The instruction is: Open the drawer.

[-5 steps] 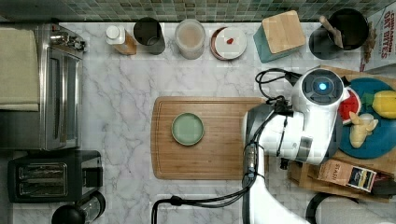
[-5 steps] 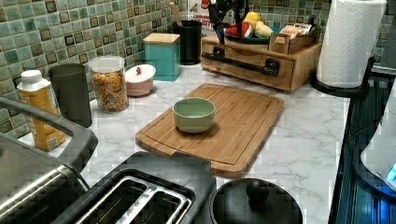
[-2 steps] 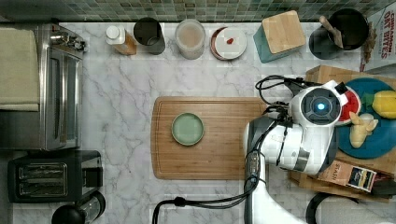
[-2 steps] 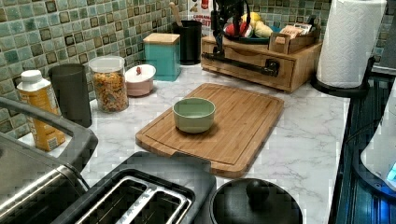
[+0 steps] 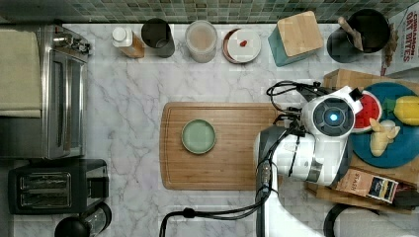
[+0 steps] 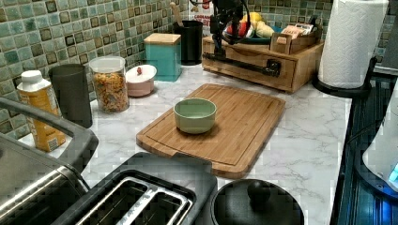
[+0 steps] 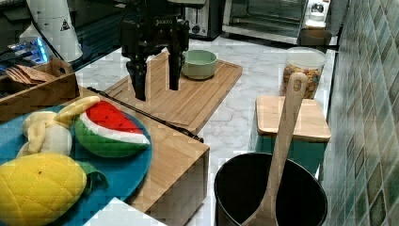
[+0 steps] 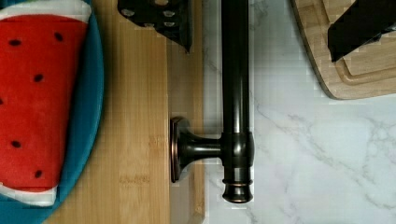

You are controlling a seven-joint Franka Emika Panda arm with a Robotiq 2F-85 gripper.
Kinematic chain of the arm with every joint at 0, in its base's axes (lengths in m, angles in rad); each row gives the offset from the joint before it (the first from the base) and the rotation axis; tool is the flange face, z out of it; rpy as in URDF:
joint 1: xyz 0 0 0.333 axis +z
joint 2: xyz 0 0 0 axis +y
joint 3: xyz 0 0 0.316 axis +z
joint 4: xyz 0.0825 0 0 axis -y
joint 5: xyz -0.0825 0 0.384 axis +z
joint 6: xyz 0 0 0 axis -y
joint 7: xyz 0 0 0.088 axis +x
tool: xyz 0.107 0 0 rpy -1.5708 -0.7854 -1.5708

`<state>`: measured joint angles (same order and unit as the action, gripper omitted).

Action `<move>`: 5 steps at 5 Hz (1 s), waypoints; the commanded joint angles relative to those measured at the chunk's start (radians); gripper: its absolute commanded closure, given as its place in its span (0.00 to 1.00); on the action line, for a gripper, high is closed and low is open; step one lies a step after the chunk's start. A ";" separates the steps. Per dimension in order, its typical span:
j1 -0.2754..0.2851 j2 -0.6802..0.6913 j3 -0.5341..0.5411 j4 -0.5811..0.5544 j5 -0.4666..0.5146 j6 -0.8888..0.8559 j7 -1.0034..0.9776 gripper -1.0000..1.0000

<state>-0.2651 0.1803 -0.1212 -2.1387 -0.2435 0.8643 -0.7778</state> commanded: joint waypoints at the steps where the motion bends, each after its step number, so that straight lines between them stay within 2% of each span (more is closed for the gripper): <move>1: -0.025 0.049 -0.006 -0.074 0.073 0.095 0.000 0.00; 3: -0.034 0.098 -0.014 -0.099 0.080 0.147 0.019 0.00; 4: -0.037 0.124 -0.010 -0.082 0.094 0.117 0.020 0.00; 5: -0.030 0.135 -0.027 -0.101 0.051 0.177 0.046 0.00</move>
<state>-0.2727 0.3015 -0.1242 -2.2148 -0.2129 0.9795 -0.7764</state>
